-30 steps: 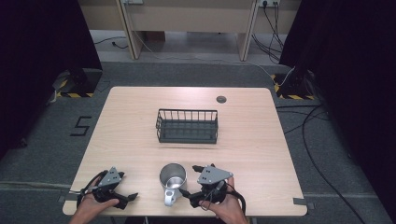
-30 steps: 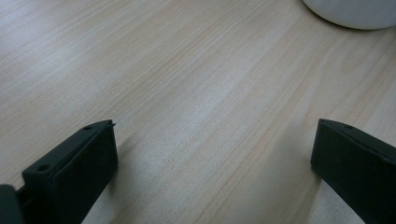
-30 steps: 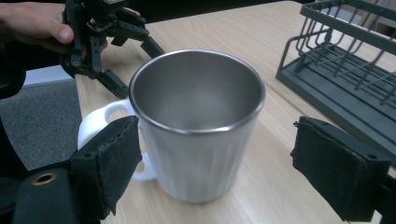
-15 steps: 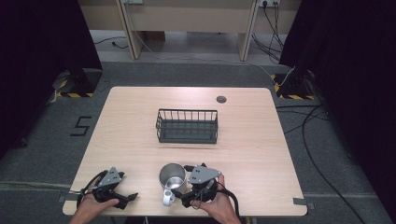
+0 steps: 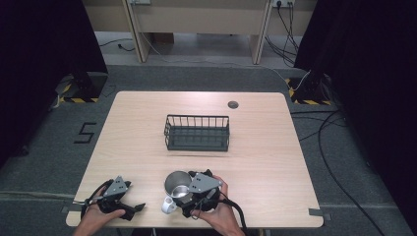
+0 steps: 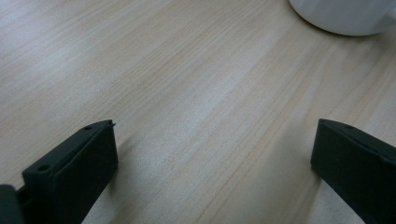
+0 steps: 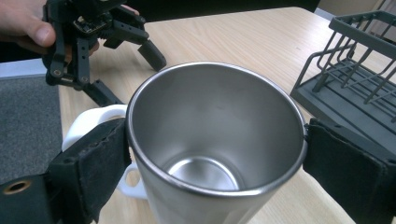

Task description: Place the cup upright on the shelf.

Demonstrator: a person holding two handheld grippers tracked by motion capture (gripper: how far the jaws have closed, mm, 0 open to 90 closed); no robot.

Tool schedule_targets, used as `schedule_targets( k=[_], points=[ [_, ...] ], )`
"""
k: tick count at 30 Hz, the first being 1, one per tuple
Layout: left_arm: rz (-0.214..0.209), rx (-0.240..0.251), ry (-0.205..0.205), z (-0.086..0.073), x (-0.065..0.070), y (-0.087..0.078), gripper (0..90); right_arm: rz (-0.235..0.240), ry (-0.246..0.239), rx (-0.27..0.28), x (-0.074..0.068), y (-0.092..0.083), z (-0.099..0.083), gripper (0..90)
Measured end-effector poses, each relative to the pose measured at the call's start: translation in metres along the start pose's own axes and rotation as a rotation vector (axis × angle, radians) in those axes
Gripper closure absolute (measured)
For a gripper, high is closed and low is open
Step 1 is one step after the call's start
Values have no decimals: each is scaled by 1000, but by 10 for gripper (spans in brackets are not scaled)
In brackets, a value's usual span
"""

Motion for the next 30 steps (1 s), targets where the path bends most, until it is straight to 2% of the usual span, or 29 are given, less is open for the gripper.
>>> schedule_targets(
  k=[9, 17, 30],
  points=[
    [0, 0, 0, 0, 0, 0, 0, 5, 13, 3, -3, 13, 8, 57],
    [0, 0, 0, 0, 0, 0, 0, 13, 51, 3, -2, 23, 11, 49],
    [0, 1, -2, 0, 0, 0, 0, -43, 84, 3, -4, 41, 20, 54]
  ],
)
Point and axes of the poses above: each handheld gripper's, and its own axes: y roughly forward along the jaws, z roughly out of its top, x roughly to its right, the point moved 10 cm from there along y, roughly forward along the jaws, and after that the axes turned 13 degrees about -z, right-handed, at the moved point
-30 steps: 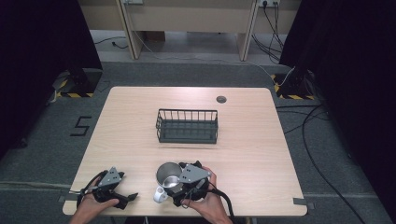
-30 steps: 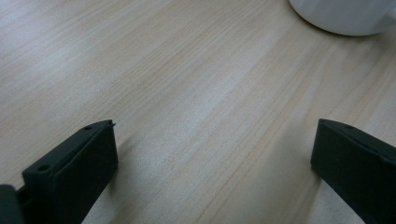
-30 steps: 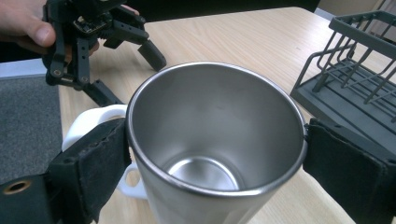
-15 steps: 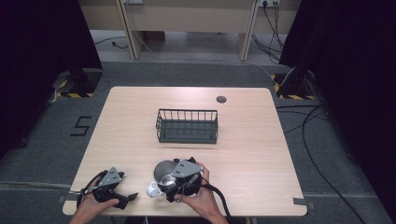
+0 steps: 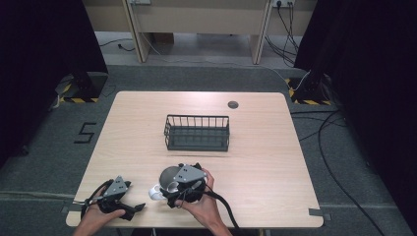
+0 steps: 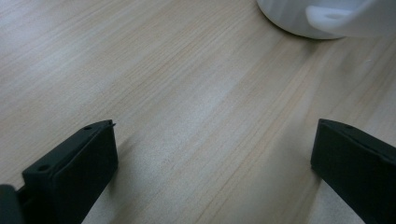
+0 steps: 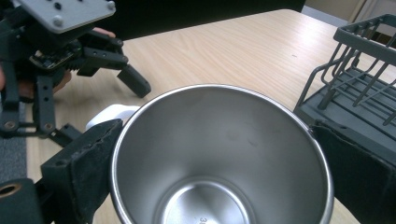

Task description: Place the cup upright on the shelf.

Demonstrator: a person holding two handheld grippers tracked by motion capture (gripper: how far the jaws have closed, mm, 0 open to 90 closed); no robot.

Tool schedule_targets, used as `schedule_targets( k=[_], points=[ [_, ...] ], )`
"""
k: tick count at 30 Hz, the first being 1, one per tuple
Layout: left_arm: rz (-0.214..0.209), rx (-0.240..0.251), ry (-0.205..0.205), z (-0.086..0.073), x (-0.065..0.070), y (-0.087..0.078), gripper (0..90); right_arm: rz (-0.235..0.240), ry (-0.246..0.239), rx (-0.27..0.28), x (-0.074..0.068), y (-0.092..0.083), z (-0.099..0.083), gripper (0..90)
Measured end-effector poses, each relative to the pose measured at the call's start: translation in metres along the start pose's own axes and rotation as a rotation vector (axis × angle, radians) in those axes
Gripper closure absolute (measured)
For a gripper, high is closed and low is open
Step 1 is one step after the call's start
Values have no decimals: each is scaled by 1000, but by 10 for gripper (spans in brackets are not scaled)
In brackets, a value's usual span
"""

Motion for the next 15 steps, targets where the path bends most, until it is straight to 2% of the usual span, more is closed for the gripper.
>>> schedule_targets(
  k=[7, 15],
  points=[
    [0, 0, 1, 0, 0, 0, 0, 0, 40, -1, 3, 8, 1, 54],
    [0, 0, 1, 0, 0, 0, 0, -25, 79, -12, 10, 17, 4, 52]
  ],
)
Point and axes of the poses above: each handheld gripper's, and its own axes: y roughly forward along the jaws, z roughly out of its top, x roughly to its right, the point moved 10 cm from there along y, roughly forward along the jaws, and after that the axes turned 13 degrees about -z, right-handed, at the moved point
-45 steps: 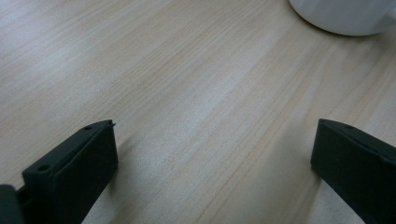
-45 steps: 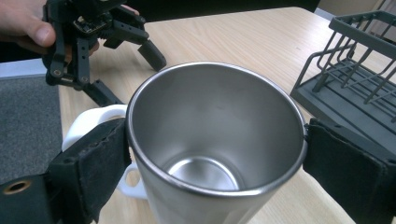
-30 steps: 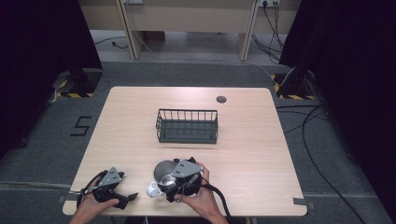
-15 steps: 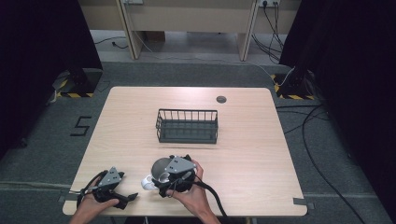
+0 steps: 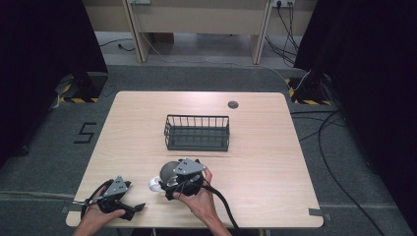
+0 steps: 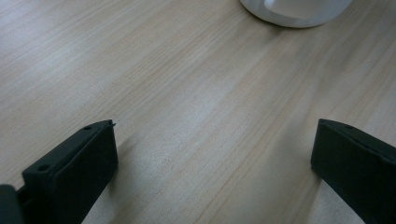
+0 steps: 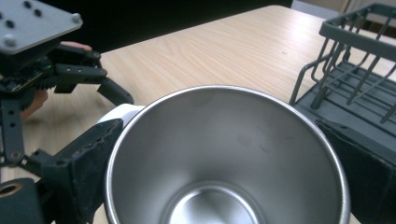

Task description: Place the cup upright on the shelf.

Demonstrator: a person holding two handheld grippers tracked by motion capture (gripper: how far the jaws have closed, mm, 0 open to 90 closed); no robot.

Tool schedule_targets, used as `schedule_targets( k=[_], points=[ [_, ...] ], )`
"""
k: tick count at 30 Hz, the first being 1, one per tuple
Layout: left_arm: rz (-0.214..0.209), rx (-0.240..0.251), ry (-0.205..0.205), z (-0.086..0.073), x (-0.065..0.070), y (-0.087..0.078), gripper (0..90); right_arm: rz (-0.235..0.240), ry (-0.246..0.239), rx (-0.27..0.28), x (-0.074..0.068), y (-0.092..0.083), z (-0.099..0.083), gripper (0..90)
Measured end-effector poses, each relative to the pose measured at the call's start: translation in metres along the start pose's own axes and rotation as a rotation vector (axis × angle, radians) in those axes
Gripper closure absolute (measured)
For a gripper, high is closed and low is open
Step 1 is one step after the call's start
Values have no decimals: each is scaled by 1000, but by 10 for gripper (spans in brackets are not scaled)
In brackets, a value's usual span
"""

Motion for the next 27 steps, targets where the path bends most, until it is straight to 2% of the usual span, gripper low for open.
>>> schedule_targets(
  k=[7, 14, 18, 19, 20, 24, 27],
  points=[
    [0, 0, 0, 0, 0, 0, 0, -65, 9, -5, 3, 5, 4, 57],
    [0, 0, 0, 0, 0, 0, 0, -67, 7, -3, 3, 6, 5, 58],
    [0, 0, 0, 0, 0, 0, 0, -41, 22, 14, 3, 5, 4, 57],
    [0, 0, 0, 0, 0, 0, 0, -20, 44, 34, 4, 5, 5, 53],
    [0, 0, 0, 0, 0, 0, 0, -20, 44, 34, 4, 5, 5, 53],
    [0, 0, 0, 0, 0, 0, 0, 57, 103, 82, 6, 5, 6, 48],
    [0, 0, 0, 0, 0, 0, 0, 93, 103, 118, 7, 6, 6, 48]
  ],
)
Point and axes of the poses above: each handheld gripper's, and its own axes: y roughly forward along the jaws, z roughly out of its top, x roughly to its right, the point moved 10 cm from there along y, roughly forward along the jaws, and after that the axes turned 13 degrees about -z, right-handed, at the moved point
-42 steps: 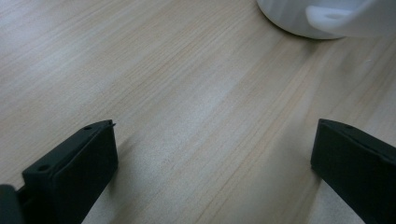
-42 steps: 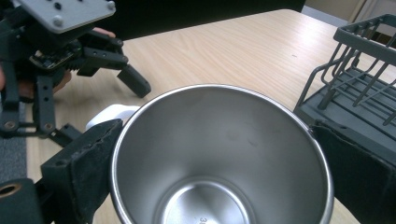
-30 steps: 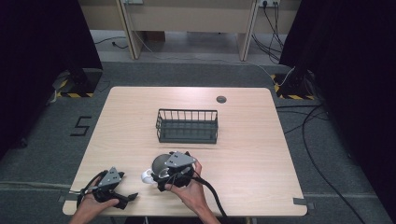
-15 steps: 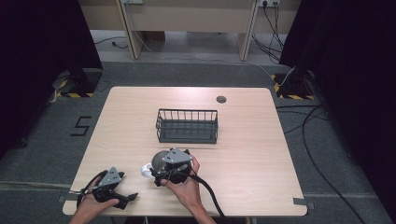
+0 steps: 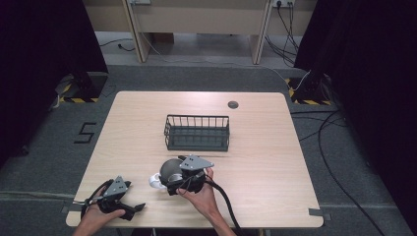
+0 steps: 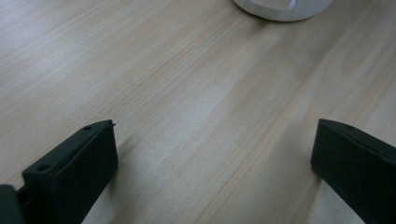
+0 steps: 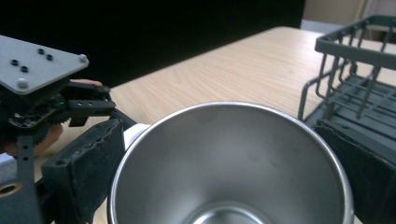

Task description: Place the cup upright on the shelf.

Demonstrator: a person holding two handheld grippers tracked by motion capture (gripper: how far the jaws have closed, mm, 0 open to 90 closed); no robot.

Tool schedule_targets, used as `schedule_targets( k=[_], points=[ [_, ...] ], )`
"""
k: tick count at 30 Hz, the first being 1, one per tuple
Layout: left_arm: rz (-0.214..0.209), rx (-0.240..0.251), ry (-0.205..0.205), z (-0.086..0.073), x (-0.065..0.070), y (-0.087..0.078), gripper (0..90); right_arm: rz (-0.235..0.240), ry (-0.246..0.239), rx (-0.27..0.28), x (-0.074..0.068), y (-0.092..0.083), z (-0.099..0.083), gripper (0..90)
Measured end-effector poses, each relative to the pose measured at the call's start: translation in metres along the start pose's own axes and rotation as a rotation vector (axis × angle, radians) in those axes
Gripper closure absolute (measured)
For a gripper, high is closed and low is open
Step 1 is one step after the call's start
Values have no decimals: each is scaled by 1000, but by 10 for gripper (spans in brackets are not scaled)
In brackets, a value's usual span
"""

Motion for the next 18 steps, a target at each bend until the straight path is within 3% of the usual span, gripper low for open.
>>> schedule_targets(
  k=[7, 13, 18],
  points=[
    [0, 0, 0, 0, 0, 0, 0, 13, 5, 37, 1, -1, 0, 50],
    [0, 0, 0, 0, 0, 0, 0, -57, -10, 32, 0, -9, -1, 52],
    [0, 0, 0, 0, 0, 0, 0, -84, 10, 48, 0, -18, 3, 76]
  ],
)
Point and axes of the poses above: each handheld gripper's, and its own axes: y roughly forward along the jaws, z roughly out of its top, x roughly to its right, the point moved 10 cm from there along y, roughly forward along the jaws, and after that the axes turned 13 degrees about -z, right-handed, at the moved point
